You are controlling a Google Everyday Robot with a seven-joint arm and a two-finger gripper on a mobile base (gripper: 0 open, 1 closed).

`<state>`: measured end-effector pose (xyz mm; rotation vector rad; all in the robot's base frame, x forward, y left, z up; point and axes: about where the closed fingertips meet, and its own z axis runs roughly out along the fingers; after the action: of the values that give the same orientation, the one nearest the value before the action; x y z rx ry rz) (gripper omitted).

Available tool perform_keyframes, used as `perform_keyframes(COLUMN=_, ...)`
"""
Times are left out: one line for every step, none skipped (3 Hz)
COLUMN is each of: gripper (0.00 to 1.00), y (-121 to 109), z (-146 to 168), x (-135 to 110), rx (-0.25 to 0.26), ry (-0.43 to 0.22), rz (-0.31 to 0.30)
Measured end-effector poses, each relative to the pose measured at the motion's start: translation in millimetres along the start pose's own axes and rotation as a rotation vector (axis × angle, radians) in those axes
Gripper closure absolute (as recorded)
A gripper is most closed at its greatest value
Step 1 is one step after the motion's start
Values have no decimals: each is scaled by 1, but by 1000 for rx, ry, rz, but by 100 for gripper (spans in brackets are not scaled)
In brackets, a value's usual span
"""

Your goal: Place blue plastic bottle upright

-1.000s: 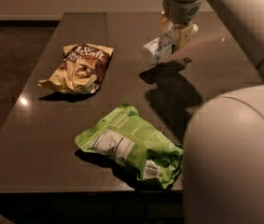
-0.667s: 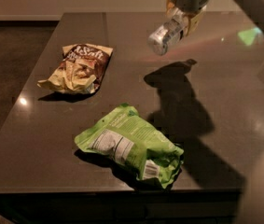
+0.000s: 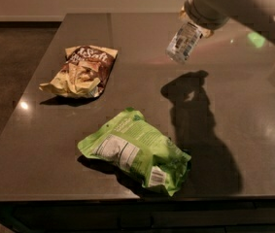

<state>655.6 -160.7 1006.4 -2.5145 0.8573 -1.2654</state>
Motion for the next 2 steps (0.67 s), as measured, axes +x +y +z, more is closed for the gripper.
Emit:
perform_keyframes(gripper=100, y=13, z=9, x=-21, rx=49, ry=66, rz=-117)
perform_keyframes(gripper=100, y=3, z=15, x=-30, rx=120, ry=93, rz=-167)
